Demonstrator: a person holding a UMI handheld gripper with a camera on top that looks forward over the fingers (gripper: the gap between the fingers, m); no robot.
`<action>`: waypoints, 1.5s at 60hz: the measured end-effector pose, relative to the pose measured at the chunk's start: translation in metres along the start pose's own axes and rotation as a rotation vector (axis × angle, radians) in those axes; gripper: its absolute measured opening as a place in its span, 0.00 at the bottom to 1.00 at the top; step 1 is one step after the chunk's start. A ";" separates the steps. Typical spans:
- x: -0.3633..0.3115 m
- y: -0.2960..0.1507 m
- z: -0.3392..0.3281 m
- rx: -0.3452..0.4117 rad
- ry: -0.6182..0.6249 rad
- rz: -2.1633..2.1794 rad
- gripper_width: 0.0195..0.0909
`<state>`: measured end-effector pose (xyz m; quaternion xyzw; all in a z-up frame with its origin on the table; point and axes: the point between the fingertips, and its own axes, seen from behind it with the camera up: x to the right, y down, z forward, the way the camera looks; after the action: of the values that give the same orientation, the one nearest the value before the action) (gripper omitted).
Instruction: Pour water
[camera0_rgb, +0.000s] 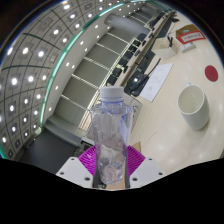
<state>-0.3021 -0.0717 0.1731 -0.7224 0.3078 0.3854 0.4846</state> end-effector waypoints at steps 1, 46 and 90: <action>0.000 -0.004 0.003 0.002 -0.010 0.050 0.23; 0.037 -0.051 -0.013 -0.025 -0.145 0.838 0.23; 0.066 -0.319 -0.127 0.253 0.316 -0.867 0.23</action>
<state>0.0255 -0.0865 0.2938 -0.7693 0.0926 -0.0074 0.6320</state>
